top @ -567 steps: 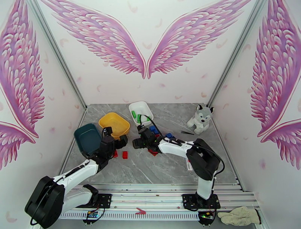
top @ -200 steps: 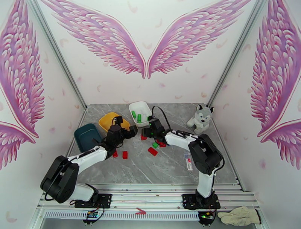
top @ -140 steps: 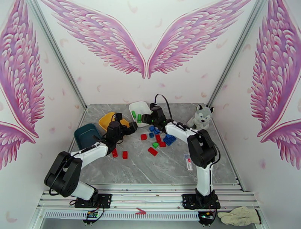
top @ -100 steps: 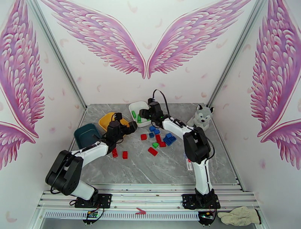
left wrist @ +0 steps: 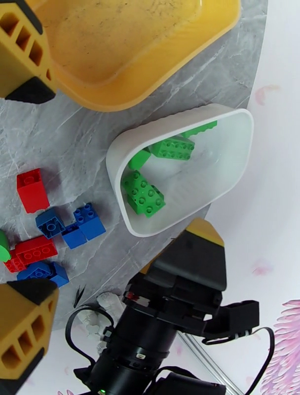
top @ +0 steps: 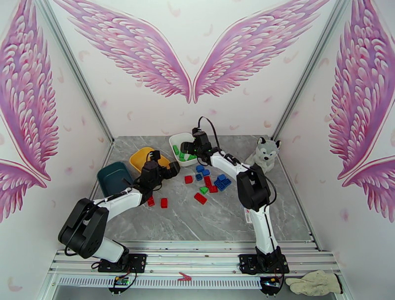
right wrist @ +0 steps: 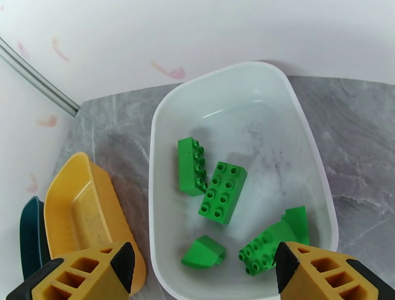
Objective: Sort the legos into containers by color
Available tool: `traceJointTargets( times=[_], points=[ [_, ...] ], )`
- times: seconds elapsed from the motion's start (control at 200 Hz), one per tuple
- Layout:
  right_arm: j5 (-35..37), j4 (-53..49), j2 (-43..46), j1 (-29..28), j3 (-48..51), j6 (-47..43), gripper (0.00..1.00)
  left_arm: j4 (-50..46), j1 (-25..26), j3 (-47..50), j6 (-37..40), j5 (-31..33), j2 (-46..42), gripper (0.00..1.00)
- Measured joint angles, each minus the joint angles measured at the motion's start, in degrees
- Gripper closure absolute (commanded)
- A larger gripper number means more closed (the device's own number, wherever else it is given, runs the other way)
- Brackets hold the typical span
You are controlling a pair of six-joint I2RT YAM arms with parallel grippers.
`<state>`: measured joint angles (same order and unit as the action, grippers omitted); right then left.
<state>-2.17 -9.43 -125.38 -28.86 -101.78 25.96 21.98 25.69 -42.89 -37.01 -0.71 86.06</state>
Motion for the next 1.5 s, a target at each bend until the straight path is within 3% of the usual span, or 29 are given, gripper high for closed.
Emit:
traceJointTargets(
  times=[0.52,0.865,1.07,1.21,1.5],
  points=[
    [2.99,4.28,31.67,-0.94,39.63,-1.51,0.35,-3.30,7.67,0.55,4.42,7.50,-0.81,0.03],
    [6.36,2.86,39.08,-3.85,57.29,2.14,0.40,-3.85,10.45,0.55,8.00,6.10,1.73,0.20],
    [8.55,0.15,52.78,-3.82,63.19,4.02,0.38,-6.51,12.61,-1.57,12.48,3.17,5.11,0.23],
    [9.75,-1.99,60.24,-3.82,65.55,4.55,0.37,-8.59,14.27,-5.14,15.23,0.90,8.57,0.18],
    [10.69,-6.36,67.43,-3.82,68.50,5.77,0.33,-12.15,16.04,-10.40,17.70,-3.02,14.43,0.18]
  ],
)
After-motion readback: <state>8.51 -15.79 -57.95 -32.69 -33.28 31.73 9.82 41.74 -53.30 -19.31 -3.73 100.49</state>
